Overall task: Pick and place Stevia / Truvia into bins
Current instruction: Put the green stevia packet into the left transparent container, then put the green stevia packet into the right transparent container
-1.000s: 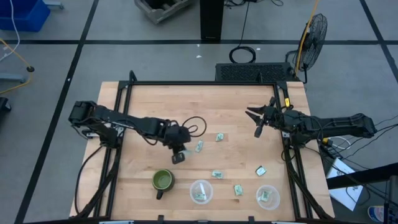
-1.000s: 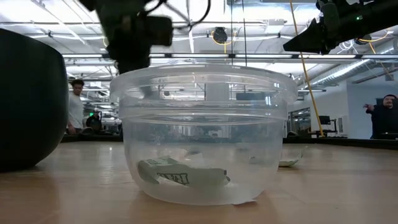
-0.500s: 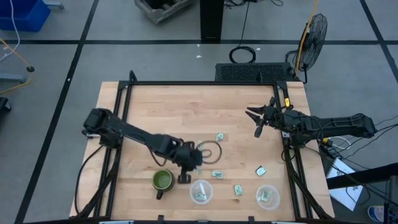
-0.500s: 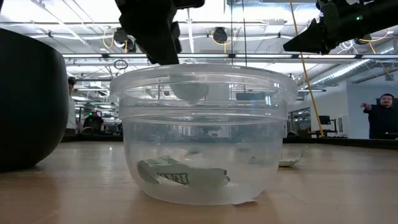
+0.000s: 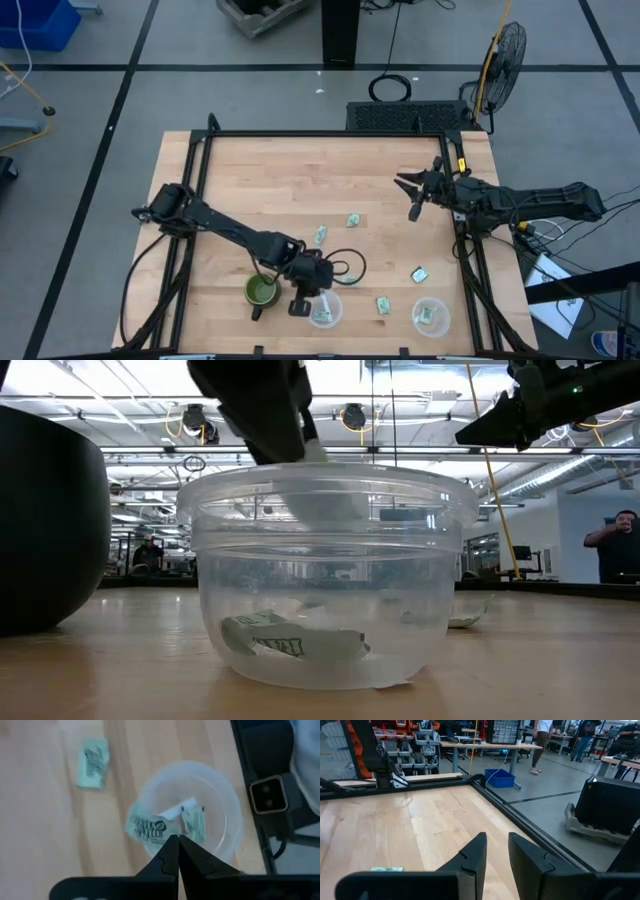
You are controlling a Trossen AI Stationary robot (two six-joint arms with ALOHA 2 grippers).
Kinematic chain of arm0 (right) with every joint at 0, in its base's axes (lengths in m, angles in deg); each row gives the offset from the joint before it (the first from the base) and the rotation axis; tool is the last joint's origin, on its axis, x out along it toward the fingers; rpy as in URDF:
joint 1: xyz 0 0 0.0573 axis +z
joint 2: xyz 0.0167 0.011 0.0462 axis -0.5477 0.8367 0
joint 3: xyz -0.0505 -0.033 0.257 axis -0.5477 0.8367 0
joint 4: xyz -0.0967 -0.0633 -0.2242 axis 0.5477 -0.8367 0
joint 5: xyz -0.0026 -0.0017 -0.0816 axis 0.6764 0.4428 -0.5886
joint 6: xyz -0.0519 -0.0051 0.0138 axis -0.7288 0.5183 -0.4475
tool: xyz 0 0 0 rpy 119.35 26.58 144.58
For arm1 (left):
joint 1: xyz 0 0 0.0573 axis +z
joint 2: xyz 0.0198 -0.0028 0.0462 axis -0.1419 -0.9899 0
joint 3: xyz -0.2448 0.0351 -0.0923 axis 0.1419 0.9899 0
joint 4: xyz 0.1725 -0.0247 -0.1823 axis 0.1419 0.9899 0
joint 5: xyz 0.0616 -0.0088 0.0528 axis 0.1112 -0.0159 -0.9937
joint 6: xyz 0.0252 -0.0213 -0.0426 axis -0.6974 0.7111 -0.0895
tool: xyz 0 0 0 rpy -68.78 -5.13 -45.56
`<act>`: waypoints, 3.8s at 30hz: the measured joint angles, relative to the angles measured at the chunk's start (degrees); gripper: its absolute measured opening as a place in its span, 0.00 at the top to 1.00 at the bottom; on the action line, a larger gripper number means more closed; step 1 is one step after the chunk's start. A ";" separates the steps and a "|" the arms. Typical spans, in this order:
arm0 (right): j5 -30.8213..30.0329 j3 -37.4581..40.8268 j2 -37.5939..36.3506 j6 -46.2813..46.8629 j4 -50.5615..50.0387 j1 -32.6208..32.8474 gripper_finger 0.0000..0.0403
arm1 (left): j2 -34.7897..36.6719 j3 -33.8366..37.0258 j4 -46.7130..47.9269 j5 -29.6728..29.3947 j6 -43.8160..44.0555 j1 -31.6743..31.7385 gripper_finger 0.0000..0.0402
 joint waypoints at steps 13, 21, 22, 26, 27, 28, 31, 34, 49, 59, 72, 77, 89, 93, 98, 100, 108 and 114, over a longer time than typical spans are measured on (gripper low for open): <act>0.06 0.00 0.33 0.40 -0.01 0.00 0.82 | 0.10 0.05 -3.28 2.29 1.10 -2.67 0.99; 0.07 0.00 0.33 0.40 0.01 0.00 0.82 | -0.44 0.05 -3.79 3.05 1.30 -1.74 0.99; 0.08 0.00 0.33 0.40 0.00 0.00 0.82 | -0.72 0.05 -3.63 3.75 1.34 -1.49 0.99; 0.09 0.00 0.33 0.35 -0.04 0.00 0.82 | -3.17 0.07 -5.04 7.44 1.36 -0.40 0.96; 0.09 0.00 0.36 0.31 -0.06 0.02 0.82 | -3.87 0.07 -4.92 8.12 1.41 -0.14 0.95; 0.09 0.00 0.45 0.32 0.00 0.00 0.82 | -4.29 0.07 -5.17 8.54 1.49 0.11 0.94; 0.07 0.00 0.85 0.23 -0.11 0.00 0.82 | -4.78 0.09 -4.45 7.45 1.60 0.91 0.94; 0.09 0.00 1.11 0.12 -0.13 0.00 0.82 | -4.62 0.09 -4.66 5.68 2.57 1.79 0.94; 0.00 0.00 1.40 -0.04 1.48 0.00 0.82 | -0.15 0.09 5.57 6.04 -0.07 5.36 0.94; -0.09 0.00 1.51 -0.03 1.65 0.00 0.82 | 11.94 0.09 23.90 -13.88 -14.09 11.83 0.94; 12.12 -0.02 13.19 -3.48 4.52 0.13 0.80 | 20.56 0.07 25.15 -26.44 -21.01 21.48 0.94; 19.53 -0.02 24.90 -6.71 14.28 0.15 0.73 | 20.63 0.07 25.16 -26.44 -21.24 24.76 0.94; 29.87 -0.02 51.78 -6.33 31.05 1.75 0.67 | 20.32 0.09 25.14 -26.30 -21.26 28.47 0.94; 29.48 -0.03 58.15 -7.62 36.00 2.11 0.67 | 20.29 0.09 25.13 -26.28 -21.26 28.58 0.94; 21.55 -0.04 62.04 -11.68 38.27 1.98 0.68 | 20.29 0.09 25.10 -24.40 -20.86 28.57 0.94; 20.56 -0.04 62.93 -12.52 38.31 1.55 0.68 | 20.29 0.09 25.12 -22.37 -20.76 28.57 0.94; 22.51 -0.04 65.81 -12.32 39.38 0.84 0.68 | 20.29 0.09 25.10 -19.33 -20.69 28.48 0.94; 21.83 -0.04 66.18 -13.55 40.75 0.68 0.68 | 20.29 0.09 25.08 -19.31 -20.56 28.48 0.94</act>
